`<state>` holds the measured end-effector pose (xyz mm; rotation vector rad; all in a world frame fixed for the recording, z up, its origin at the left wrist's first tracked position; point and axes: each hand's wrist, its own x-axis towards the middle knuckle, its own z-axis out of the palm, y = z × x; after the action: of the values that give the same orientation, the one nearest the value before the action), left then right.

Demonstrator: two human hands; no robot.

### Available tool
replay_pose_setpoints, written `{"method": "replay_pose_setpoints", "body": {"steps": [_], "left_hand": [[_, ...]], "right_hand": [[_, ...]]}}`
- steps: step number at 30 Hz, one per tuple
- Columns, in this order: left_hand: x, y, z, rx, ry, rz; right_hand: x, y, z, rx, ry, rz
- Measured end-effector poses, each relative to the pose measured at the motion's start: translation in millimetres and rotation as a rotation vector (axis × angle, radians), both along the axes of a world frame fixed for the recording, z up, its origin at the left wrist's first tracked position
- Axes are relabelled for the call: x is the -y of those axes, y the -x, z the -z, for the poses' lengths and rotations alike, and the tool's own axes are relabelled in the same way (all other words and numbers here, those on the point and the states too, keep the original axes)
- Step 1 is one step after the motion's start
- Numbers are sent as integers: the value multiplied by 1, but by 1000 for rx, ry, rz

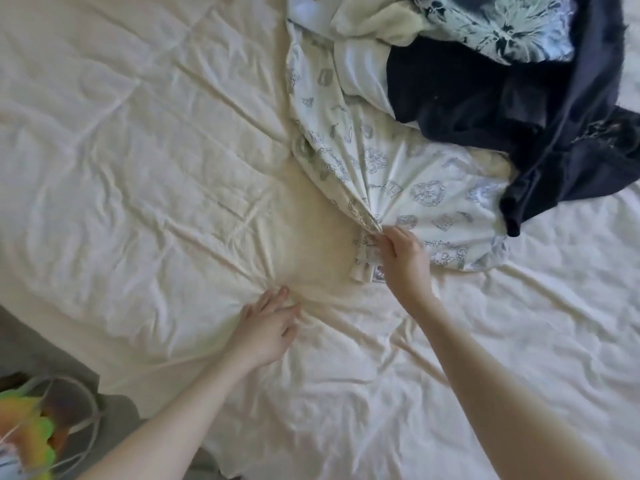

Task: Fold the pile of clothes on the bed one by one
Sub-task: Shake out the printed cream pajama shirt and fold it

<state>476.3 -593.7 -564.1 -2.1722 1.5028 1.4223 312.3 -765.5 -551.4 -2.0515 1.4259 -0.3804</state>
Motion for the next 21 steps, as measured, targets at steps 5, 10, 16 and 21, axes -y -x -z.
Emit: {"method": "replay_pose_setpoints", "body": {"steps": [5, 10, 16, 21], "left_hand": [[18, 15, -46, -525, 16, -1042], [22, 33, -112, -869, -11, -1299], [-24, 40, -170, -639, 235, -1340], [-106, 11, -213, -613, 285, -1405]], "right_hand": [[-45, 16, -54, 102, -189, -59], [-108, 18, -109, 109, -271, -175], [-163, 14, -169, 143, -374, -199], [-216, -5, -213, 341, -694, -123]]}}
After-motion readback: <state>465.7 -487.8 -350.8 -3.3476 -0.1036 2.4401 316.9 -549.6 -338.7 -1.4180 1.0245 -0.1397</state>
